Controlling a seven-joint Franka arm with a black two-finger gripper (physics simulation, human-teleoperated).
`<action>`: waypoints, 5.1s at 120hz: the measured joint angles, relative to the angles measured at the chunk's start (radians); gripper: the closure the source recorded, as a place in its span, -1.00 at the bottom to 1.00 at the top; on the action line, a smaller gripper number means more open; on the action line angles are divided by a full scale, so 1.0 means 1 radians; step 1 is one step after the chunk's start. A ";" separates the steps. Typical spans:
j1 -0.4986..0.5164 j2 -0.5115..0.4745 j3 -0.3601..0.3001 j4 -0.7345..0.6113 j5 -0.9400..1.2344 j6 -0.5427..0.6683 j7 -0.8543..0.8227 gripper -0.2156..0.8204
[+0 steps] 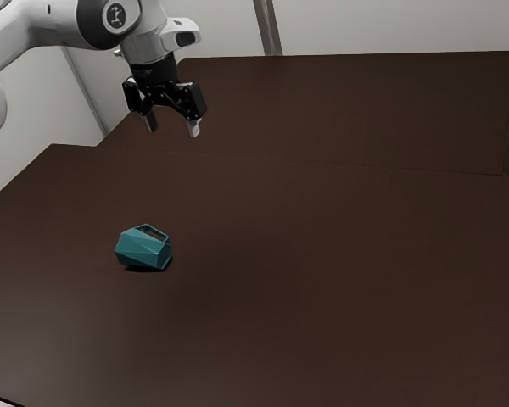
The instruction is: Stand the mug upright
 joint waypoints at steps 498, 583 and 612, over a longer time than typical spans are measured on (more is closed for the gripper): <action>0.614 -0.069 -0.555 -0.594 -0.108 0.568 0.633 0.93; 0.669 -0.051 -0.596 -0.697 0.038 0.630 0.303 0.93; 0.629 -0.034 -0.595 -0.699 0.058 0.631 0.244 0.48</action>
